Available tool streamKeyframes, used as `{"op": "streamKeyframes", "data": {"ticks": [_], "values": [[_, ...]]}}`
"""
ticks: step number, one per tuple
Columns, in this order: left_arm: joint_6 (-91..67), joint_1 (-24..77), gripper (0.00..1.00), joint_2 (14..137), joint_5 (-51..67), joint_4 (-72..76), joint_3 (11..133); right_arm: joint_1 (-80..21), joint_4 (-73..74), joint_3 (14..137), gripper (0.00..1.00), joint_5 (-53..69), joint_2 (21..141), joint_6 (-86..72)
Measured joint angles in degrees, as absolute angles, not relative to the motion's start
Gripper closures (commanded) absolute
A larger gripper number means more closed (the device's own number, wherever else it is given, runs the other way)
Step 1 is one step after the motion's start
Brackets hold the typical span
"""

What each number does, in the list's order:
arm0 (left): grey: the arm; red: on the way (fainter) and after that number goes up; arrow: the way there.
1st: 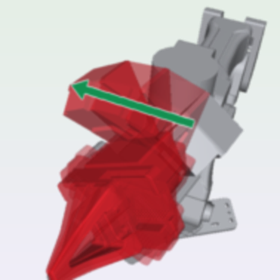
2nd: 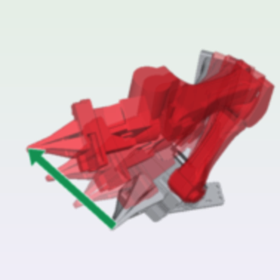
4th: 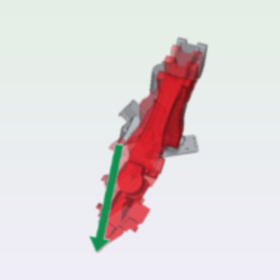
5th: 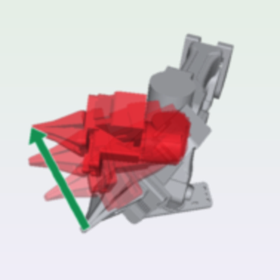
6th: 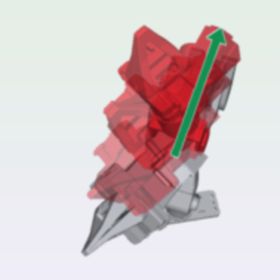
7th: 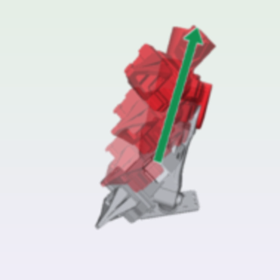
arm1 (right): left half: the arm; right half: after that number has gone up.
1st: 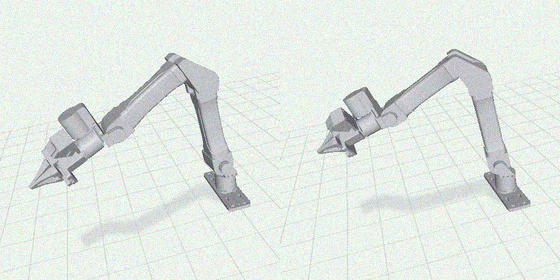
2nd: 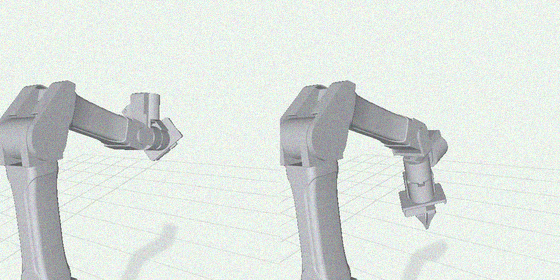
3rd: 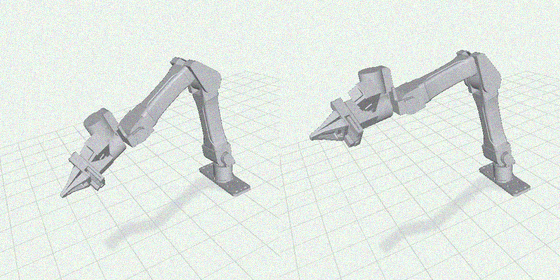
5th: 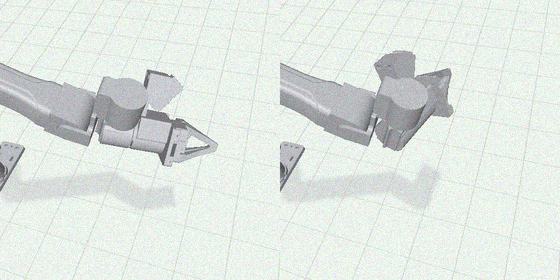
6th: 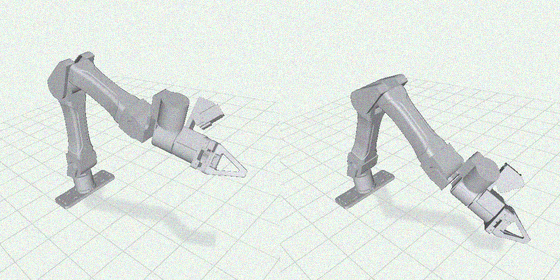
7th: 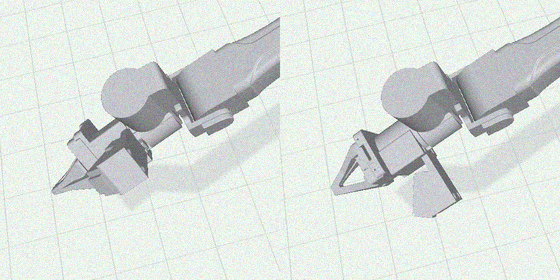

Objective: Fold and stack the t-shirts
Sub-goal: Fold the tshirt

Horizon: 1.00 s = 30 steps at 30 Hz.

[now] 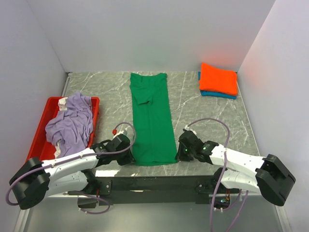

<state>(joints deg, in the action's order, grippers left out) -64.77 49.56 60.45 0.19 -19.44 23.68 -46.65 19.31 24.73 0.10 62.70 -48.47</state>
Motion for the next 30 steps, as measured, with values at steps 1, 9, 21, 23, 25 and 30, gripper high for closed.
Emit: {"op": "streamKeyframes", "data": {"ticks": [1,9,21,23,25,30], "values": [[-64.8,49.8,0.99,60.1,0.2,-20.0,23.7,-46.7,19.3,24.4,1.0,0.6,62.2,-48.6],[-65.5,52.8,0.66,56.6,0.4,-23.2,23.0,-50.0,20.2,22.2,0.99,2.9,57.9,-50.8],[-68.8,53.5,0.53,49.3,0.3,-29.8,22.6,-50.4,22.3,19.0,0.64,4.7,52.7,-54.3],[-69.7,53.5,0.55,49.3,0.4,-29.1,22.0,-50.4,22.5,18.4,0.65,5.0,51.5,-55.2],[-70.4,53.5,0.57,49.3,0.4,-28.6,20.9,-50.4,22.7,17.6,0.65,5.5,50.5,-56.2],[-71.3,53.5,0.6,49.4,0.4,-28.6,19.7,-50.4,22.8,16.4,0.67,5.8,48.6,-58.2]]}}
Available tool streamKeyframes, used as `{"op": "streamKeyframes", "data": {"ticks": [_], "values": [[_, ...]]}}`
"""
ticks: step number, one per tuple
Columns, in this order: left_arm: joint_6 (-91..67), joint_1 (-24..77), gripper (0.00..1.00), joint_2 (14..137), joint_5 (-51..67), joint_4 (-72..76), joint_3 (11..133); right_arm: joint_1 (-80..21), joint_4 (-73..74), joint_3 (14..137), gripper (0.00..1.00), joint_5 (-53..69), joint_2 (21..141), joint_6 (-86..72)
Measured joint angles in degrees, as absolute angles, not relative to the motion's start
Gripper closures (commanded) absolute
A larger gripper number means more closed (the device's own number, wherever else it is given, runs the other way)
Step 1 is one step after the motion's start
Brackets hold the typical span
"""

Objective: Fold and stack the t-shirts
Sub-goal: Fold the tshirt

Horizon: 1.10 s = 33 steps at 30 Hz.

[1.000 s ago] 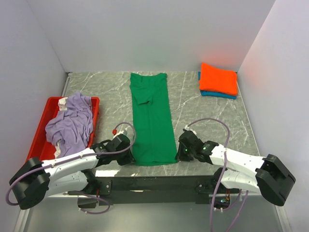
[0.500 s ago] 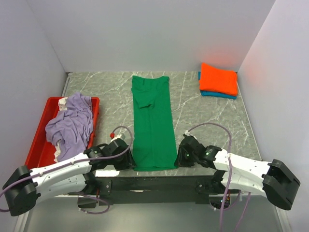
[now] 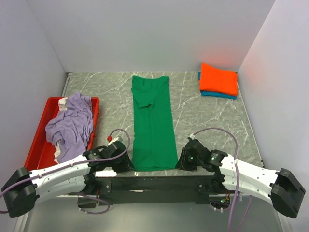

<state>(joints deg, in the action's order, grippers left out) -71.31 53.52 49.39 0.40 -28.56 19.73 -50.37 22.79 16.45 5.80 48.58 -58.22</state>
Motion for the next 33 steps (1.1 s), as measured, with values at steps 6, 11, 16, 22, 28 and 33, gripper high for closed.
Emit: {"op": "streamKeyframes", "data": {"ticks": [6,11,16,22,28,33], "values": [[-72.2,53.5,0.6,49.3,0.5,-27.4,18.6,-50.1,23.2,16.4,0.68,5.6,47.4,-58.9],[-73.0,53.5,0.62,49.9,1.3,-24.4,17.7,-49.6,22.8,16.4,0.72,5.7,48.1,-58.8],[-74.1,53.5,0.66,51.3,2.5,-19.4,16.4,-49.5,20.9,16.1,0.78,6.2,49.9,-58.9],[-74.7,53.5,0.93,52.1,2.8,-17.7,15.7,-49.5,19.7,15.6,0.96,6.8,50.0,-58.7],[-73.2,53.5,0.99,52.3,2.1,-19.7,17.3,-48.5,22.9,18.6,1.0,6.4,49.5,-56.5],[-70.7,53.5,0.99,52.4,1.5,-23.9,23.3,-47.6,26.5,25.5,1.0,5.6,49.0,-53.5]]}}
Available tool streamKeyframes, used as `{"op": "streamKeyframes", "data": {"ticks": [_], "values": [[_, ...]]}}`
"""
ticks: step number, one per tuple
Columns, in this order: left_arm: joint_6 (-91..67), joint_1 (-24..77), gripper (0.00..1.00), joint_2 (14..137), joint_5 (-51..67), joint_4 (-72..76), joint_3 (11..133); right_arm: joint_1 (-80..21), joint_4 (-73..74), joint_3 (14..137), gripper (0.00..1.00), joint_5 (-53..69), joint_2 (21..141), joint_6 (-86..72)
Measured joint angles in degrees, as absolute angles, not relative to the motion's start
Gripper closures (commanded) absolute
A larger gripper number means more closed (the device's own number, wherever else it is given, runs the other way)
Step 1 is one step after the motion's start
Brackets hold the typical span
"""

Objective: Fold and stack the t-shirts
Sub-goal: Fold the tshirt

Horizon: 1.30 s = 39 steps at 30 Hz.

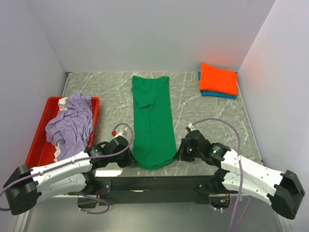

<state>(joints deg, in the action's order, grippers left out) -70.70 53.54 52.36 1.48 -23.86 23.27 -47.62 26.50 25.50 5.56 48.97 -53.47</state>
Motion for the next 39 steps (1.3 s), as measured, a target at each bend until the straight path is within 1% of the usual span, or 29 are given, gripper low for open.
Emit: {"op": "streamKeyframes", "data": {"ticks": [4,9,13,19,27,33,39], "values": [[-68.1,53.6,1.0,54.2,0.0,-25.4,28.9,-46.7,27.3,30.2,1.0,5.4,49.4,-50.9],[-65.2,52.4,1.0,59.5,-2.7,-26.0,33.8,-44.1,27.6,33.5,1.0,5.7,53.6,-47.7],[-63.9,49.0,1.0,64.9,-4.5,-24.4,36.6,-41.1,26.8,37.7,1.0,5.9,60.3,-45.3],[-64.1,44.6,0.99,73.5,-7.5,-20.3,41.1,-37.2,21.7,42.8,1.0,5.9,70.2,-44.4],[-64.1,38.7,1.0,82.2,-11.8,-17.8,51.3,-32.1,17.5,53.0,1.0,5.6,84.4,-42.7],[-63.4,33.8,0.99,90.5,-12.0,-16.6,58.2,-28.9,15.6,61.7,1.0,5.7,93.9,-41.4],[-61.5,31.0,0.99,99.5,-11.7,-16.2,65.7,-25.4,14.2,66.6,1.0,7.0,100.3,-40.7]]}}
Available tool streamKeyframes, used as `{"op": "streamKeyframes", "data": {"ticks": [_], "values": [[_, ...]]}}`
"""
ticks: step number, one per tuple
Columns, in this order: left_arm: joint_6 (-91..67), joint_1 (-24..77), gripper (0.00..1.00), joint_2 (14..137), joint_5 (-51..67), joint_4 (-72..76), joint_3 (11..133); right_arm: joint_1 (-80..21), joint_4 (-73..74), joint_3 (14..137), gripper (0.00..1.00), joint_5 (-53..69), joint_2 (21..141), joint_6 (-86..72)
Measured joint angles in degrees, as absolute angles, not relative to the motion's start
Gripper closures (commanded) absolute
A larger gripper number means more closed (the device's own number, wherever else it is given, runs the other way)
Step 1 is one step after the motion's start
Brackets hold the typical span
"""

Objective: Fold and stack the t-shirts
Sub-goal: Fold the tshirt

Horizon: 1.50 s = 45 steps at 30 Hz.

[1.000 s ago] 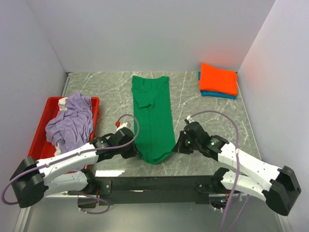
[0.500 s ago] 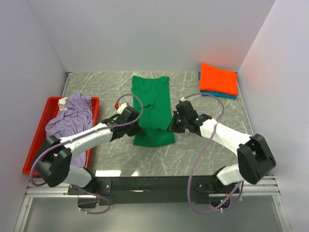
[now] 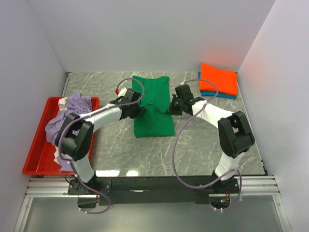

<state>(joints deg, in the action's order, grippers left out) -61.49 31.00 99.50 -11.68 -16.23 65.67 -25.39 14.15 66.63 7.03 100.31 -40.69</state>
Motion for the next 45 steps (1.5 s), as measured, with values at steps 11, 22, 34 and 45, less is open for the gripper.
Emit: {"op": "streamKeyframes", "data": {"ticks": [11,22,34,45], "values": [[-59.0,27.0,1.0,104.5,-10.6,-17.2,72.7,-21.3,12.6,74.5,1.0,11.8,108.0,-39.6],[-56.3,24.9,0.99,109.7,-8.7,-17.3,75.5,-19.0,12.3,78.0,1.0,15.4,111.7,-39.3],[-53.3,23.5,0.54,112.1,-6.3,-16.9,78.0,-16.1,13.4,82.4,0.79,19.1,115.9,-38.8],[-51.6,21.8,0.51,108.4,-5.1,-14.4,76.8,-15.1,14.6,83.2,0.57,19.0,113.8,-36.3]]}}
